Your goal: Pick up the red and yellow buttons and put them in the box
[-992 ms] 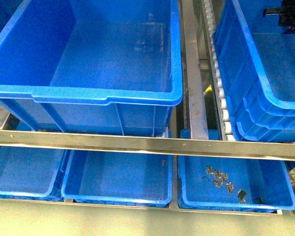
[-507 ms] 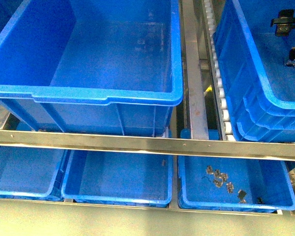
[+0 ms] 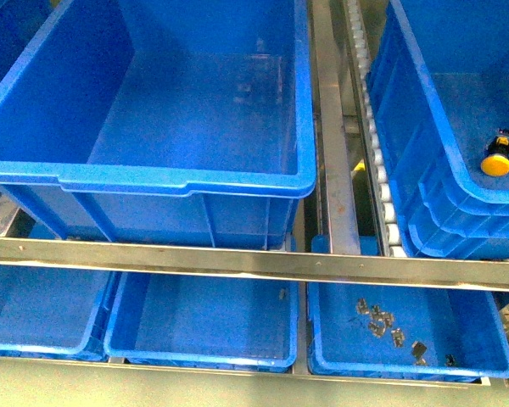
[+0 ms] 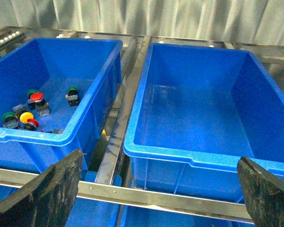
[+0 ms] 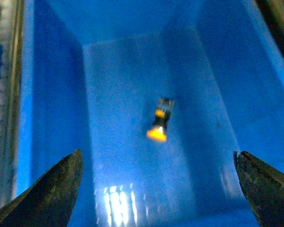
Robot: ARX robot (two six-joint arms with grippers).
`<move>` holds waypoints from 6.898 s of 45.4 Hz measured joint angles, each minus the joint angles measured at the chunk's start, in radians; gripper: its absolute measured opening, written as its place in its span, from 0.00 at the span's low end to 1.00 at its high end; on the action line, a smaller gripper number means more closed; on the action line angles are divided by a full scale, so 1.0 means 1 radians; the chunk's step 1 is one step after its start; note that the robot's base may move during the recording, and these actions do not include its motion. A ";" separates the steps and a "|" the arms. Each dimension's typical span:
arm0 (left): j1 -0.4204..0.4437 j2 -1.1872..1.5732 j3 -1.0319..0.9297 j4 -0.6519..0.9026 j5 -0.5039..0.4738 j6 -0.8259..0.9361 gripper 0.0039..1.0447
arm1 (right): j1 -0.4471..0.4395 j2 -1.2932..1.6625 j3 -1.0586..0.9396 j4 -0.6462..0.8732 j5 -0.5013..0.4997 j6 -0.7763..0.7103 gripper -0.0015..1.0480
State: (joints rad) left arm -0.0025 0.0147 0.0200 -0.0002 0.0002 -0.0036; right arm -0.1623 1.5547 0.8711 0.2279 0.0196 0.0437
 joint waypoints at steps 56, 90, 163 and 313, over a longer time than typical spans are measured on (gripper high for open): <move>0.000 0.000 0.000 0.000 0.000 0.000 0.92 | 0.161 -0.986 -0.850 0.329 -0.021 -0.040 0.03; 0.000 0.000 0.000 0.000 0.000 0.000 0.92 | 0.161 -1.335 -0.851 -0.006 -0.019 -0.040 0.03; 0.001 0.000 0.000 0.000 0.000 0.000 0.92 | 0.162 -1.551 -0.850 -0.228 -0.019 -0.041 0.93; 0.002 0.000 0.000 0.000 0.000 0.000 0.92 | 0.163 -1.553 -0.850 -0.229 -0.018 -0.041 0.93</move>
State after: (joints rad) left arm -0.0006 0.0147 0.0200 -0.0002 0.0002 -0.0036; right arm 0.0002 0.0021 0.0208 -0.0013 0.0017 0.0029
